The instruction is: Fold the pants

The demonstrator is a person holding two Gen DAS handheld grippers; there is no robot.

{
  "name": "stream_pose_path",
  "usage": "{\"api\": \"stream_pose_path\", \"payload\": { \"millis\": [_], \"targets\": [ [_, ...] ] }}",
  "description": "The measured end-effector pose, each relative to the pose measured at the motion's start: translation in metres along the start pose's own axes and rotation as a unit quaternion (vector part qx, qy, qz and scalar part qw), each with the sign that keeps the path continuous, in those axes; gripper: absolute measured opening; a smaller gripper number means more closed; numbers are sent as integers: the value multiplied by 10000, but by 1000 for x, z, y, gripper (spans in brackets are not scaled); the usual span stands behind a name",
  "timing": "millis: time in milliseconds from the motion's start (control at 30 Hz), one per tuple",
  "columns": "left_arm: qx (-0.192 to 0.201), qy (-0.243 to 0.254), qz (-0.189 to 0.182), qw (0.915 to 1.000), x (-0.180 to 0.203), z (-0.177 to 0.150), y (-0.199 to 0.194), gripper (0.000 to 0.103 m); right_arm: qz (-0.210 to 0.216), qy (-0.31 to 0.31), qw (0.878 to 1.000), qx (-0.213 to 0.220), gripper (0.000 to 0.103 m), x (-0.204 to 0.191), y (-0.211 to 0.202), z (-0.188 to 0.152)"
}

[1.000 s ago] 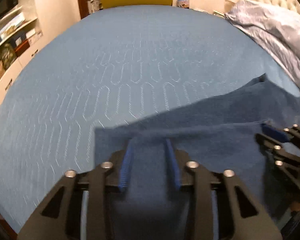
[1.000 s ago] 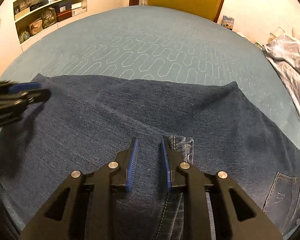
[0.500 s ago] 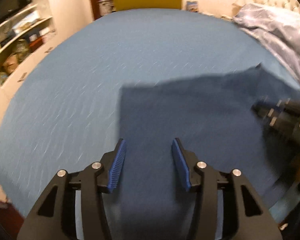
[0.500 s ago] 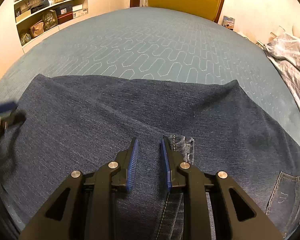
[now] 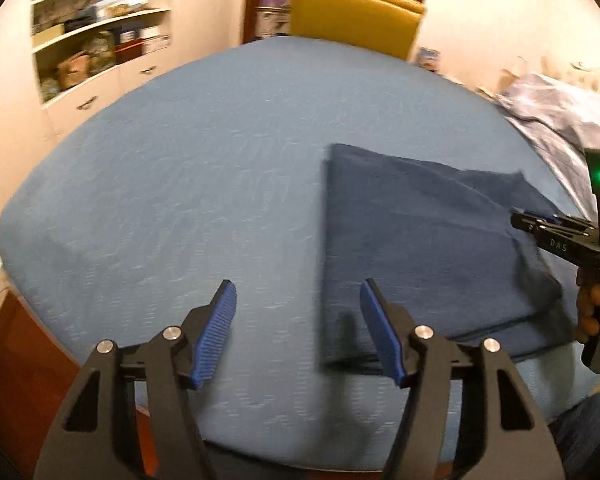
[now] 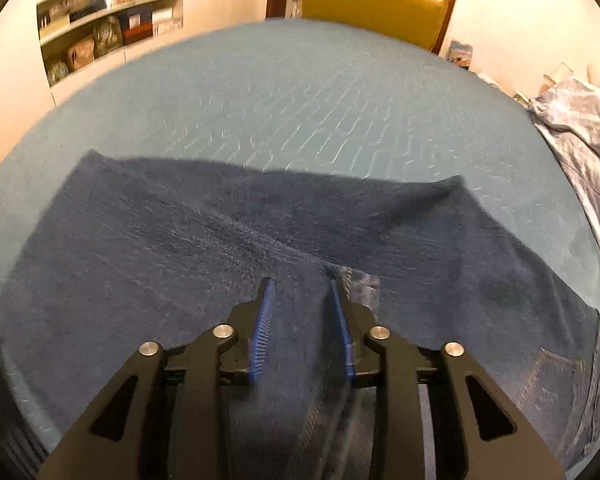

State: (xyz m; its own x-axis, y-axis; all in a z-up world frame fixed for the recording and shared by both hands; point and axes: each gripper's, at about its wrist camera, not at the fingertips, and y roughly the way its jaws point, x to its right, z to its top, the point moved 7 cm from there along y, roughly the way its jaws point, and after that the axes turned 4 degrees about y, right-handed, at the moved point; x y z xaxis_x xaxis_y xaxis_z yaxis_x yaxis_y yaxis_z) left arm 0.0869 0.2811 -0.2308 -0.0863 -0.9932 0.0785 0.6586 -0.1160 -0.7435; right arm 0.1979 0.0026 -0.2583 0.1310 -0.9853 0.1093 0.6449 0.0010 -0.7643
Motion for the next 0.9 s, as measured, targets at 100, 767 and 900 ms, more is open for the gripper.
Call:
{"api": "stream_pose_path", "payload": {
  "millis": [100,767,900],
  "targets": [
    [-206,171,-110,9996,9,-4,13,59,-220,-74,9995,-217,38,4,-5,-25],
    [-472,-2133,-2160,9516,-10,-30,22,23,1295,-121,9843,-1194,74,-120,-22,42],
    [-407,-2451,-2518,9353,-15,-29,17,12,1630,-169,9687,-1865,74,-176,-4,59]
  ]
}}
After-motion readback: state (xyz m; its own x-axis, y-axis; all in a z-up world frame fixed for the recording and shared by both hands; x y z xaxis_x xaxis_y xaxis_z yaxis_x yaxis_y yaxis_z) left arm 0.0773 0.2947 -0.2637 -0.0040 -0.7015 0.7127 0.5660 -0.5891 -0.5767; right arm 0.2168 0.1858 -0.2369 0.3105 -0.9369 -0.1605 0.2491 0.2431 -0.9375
